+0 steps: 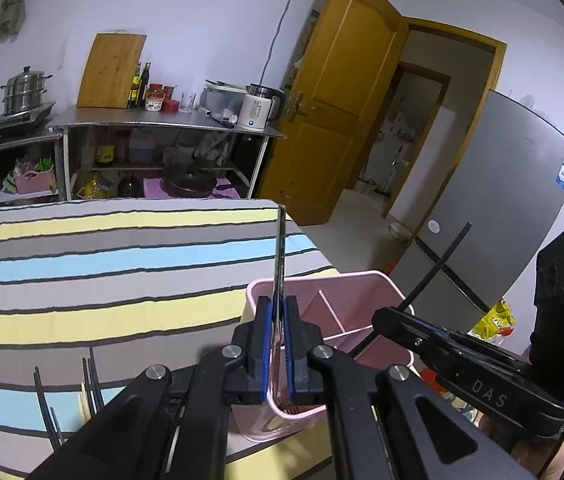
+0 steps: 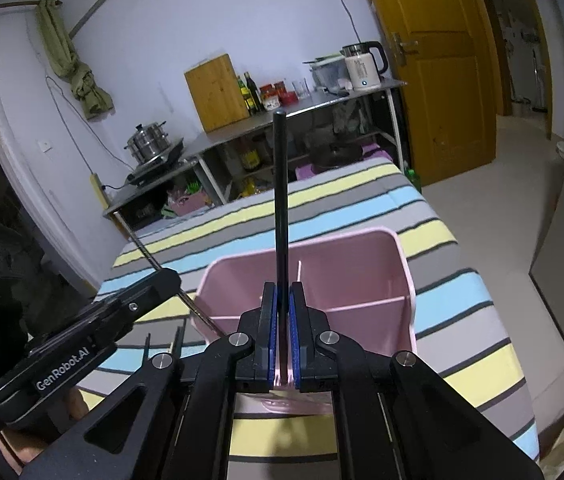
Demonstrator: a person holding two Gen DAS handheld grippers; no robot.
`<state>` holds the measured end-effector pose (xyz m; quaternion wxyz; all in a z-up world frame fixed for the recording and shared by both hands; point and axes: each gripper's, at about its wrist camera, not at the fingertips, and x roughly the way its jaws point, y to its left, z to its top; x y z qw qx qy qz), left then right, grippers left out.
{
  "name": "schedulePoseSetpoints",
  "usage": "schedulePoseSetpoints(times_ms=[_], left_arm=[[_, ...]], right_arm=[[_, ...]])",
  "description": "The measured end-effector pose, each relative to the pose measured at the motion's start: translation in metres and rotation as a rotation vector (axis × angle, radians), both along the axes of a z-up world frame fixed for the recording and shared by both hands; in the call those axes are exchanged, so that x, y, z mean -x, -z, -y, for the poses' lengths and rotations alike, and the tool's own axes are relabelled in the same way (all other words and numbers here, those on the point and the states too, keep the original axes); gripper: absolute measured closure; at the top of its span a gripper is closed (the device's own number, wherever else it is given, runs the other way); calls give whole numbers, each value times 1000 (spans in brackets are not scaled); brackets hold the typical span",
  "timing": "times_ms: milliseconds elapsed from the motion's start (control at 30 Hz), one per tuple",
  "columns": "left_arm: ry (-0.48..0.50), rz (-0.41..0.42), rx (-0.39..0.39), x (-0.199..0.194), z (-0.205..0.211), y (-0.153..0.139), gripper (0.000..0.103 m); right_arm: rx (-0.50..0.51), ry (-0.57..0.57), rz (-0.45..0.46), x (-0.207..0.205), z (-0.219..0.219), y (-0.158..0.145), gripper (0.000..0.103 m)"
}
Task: Organize utensils
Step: 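Lower both chopsticks into the pink holder and open both tools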
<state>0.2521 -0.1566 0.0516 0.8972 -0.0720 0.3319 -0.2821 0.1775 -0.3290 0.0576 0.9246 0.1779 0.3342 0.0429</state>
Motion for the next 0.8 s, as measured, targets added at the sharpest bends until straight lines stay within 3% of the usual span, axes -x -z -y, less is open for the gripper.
schedulePoseSetpoints(times_ms=[200, 267, 433, 800], left_arm=[[-16, -12, -4, 6, -5, 1, 97], [-23, -9, -9, 9, -6, 0, 95], [-26, 3, -1, 18, -11, -9, 93], [-65, 66, 3, 71, -59, -21, 93]], right_arm=[[1, 0, -18, 1, 0, 4, 97], [-1, 3, -18, 3, 0, 3, 91], [-4, 2, -1, 11, 0, -1, 88], [13, -18, 75, 53, -11, -21, 87]])
